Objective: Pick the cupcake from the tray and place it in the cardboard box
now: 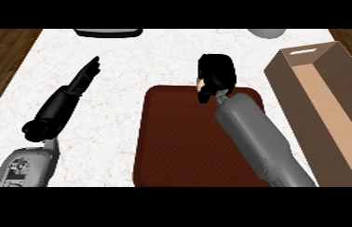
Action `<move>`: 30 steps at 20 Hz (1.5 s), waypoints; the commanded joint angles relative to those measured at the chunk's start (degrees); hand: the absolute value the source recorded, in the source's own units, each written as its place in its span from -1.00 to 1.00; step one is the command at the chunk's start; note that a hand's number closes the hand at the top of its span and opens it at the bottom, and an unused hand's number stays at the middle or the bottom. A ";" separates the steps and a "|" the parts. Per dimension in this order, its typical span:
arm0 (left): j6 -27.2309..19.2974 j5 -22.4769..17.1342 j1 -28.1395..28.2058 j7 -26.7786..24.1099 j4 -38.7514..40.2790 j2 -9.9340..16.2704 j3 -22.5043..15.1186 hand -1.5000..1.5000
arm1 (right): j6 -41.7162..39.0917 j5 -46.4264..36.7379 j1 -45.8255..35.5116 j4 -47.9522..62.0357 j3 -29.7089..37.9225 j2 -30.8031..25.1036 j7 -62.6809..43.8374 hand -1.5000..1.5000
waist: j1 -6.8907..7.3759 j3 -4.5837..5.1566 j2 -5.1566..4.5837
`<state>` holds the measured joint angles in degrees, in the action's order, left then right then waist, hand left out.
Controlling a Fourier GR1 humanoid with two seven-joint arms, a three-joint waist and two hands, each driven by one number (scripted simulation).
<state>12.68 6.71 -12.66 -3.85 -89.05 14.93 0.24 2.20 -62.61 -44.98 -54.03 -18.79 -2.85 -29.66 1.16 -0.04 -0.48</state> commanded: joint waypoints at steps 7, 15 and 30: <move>1.66 -1.21 0.27 -1.74 2.27 1.67 3.03 0.00 | 4.05 -4.64 -11.00 -1.16 7.54 -3.04 -9.38 1.00 | -0.93 0.07 0.52; 1.23 -0.47 1.10 -1.41 1.77 1.14 2.69 0.00 | 7.71 -5.97 -8.29 -11.05 16.43 -10.81 -20.33 1.00 | -2.12 0.04 0.78; 2.54 -1.23 2.08 -0.98 0.11 0.81 3.71 0.00 | -5.37 4.25 2.56 -9.87 29.10 -25.94 -12.12 1.00 | -1.21 0.05 0.43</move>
<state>13.79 7.03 -11.68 -3.22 -89.75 14.58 2.16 1.57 -62.70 -44.51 -67.03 6.70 -25.55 -44.83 -0.34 0.00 0.11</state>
